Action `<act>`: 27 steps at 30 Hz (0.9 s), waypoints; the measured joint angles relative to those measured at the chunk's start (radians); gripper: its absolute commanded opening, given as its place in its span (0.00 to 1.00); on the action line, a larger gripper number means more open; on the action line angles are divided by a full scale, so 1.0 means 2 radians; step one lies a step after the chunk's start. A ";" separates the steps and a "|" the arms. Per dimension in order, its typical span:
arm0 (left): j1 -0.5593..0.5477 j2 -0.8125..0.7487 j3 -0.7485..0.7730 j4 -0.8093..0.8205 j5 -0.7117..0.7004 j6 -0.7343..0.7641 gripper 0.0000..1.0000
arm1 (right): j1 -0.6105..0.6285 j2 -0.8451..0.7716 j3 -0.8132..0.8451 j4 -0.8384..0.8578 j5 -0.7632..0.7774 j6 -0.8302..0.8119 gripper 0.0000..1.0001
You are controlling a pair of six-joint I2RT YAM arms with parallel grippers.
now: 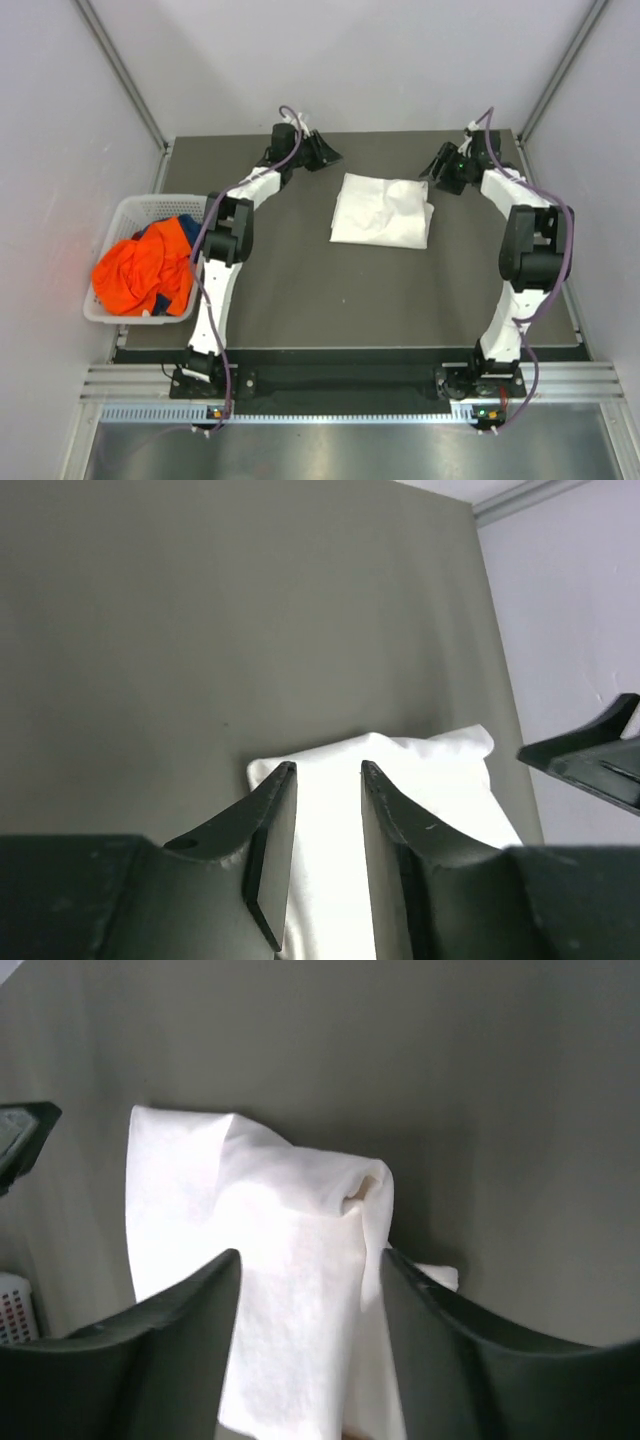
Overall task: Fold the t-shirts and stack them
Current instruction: Fold the tshirt
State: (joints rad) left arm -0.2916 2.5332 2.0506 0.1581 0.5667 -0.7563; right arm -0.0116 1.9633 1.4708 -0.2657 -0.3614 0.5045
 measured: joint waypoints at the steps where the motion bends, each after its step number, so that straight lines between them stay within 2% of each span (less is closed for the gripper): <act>1: 0.003 0.000 0.002 -0.003 0.001 0.004 0.38 | -0.004 -0.004 0.000 -0.004 -0.006 -0.006 0.65; 6: 0.017 -0.031 -0.027 -0.045 0.001 0.044 0.38 | -0.014 -0.044 -0.017 -0.026 -0.048 -0.051 0.68; 13: 0.013 -0.162 -0.232 -0.051 0.011 0.072 0.41 | -0.014 -0.099 -0.102 -0.030 -0.101 -0.087 0.60; 20: 0.000 -0.194 -0.330 -0.045 0.019 0.077 0.43 | -0.014 -0.098 -0.181 -0.001 -0.124 -0.094 0.61; 21: -0.001 -0.195 -0.341 -0.044 0.019 0.077 0.43 | -0.014 -0.098 -0.193 0.007 -0.128 -0.093 0.58; 22: -0.002 -0.195 -0.349 -0.043 0.019 0.077 0.43 | -0.014 -0.098 -0.206 0.020 -0.135 -0.090 0.51; 23: -0.002 -0.196 -0.356 -0.040 0.026 0.075 0.43 | -0.014 -0.098 -0.218 0.031 -0.140 -0.088 0.26; 25: -0.002 -0.198 -0.360 -0.032 0.027 0.075 0.44 | -0.014 -0.099 -0.239 0.049 -0.143 -0.081 0.06; 26: -0.002 -0.199 -0.362 -0.027 0.027 0.074 0.44 | -0.014 -0.100 -0.249 0.057 -0.141 -0.076 0.00; 27: -0.002 -0.199 -0.365 -0.023 0.028 0.074 0.44 | -0.014 -0.103 -0.262 0.067 -0.138 -0.072 0.00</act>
State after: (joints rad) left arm -0.2955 2.1357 1.3205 0.1116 0.6224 -0.6079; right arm -0.0395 1.7576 0.9463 -0.1314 -0.6369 0.3595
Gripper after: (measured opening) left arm 0.436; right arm 0.058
